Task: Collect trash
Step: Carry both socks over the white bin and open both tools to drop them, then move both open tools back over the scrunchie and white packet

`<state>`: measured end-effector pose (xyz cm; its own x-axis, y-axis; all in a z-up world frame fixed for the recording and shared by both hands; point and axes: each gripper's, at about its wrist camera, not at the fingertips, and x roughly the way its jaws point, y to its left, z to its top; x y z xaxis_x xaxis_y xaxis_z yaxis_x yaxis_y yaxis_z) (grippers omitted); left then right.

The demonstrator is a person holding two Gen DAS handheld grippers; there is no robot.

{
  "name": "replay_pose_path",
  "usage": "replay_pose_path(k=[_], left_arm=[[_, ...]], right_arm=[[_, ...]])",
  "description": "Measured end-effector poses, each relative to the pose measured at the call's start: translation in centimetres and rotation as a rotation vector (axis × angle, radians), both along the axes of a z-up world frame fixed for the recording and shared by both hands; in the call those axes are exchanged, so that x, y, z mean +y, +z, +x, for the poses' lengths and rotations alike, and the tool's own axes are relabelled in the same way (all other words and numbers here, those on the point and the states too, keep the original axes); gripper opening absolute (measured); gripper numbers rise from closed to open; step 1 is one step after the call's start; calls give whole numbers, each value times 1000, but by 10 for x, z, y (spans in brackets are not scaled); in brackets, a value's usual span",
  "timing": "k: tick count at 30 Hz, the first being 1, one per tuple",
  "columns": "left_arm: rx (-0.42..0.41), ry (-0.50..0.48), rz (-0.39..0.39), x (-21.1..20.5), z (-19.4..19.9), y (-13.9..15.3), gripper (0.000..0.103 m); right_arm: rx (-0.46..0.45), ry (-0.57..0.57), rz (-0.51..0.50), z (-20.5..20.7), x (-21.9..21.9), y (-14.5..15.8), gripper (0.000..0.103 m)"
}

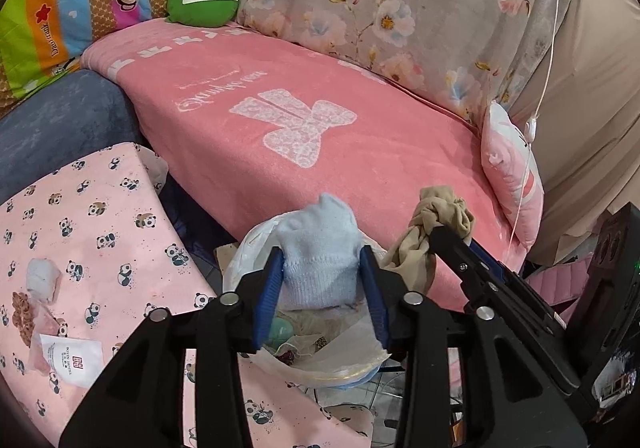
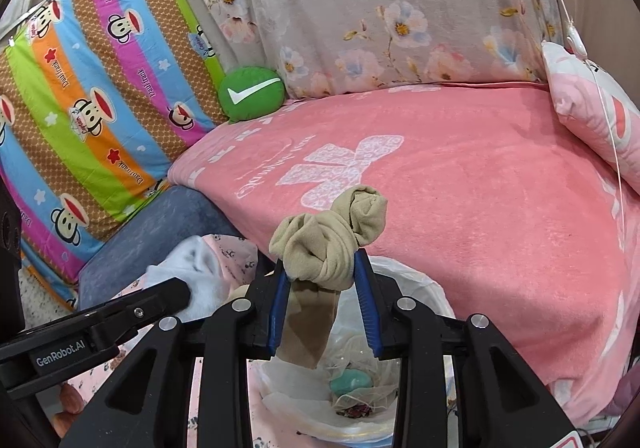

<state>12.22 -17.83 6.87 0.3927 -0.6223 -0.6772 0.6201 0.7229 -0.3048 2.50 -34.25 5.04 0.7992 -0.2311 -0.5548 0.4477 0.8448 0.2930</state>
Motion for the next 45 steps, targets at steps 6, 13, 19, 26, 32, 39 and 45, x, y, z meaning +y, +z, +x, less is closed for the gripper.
replay_pose_path(k=[6,13,19,26,32,39,45], left_arm=[[4,32,19,2,4,-2,54],[8,61,21,13,6,-3,55],[6,86,17,28,7,-2,55],[6,121,6,50,10,0,56],[9,164,-3,75,15,-1,60],[22,212,-16,106,20,-7,60],[36,256,-21,132,26,-14,60]], right_arm=[[-8,-13,-8,-3,0,1,47],[-13,3,-29,-2,9,5,54],[-7,29,-35,1,21,7,54],[-1,66,-50,7,41,10,54],[15,109,-67,14,61,10,55],[36,162,-93,26,89,10,59],[51,208,-106,36,112,9,59]])
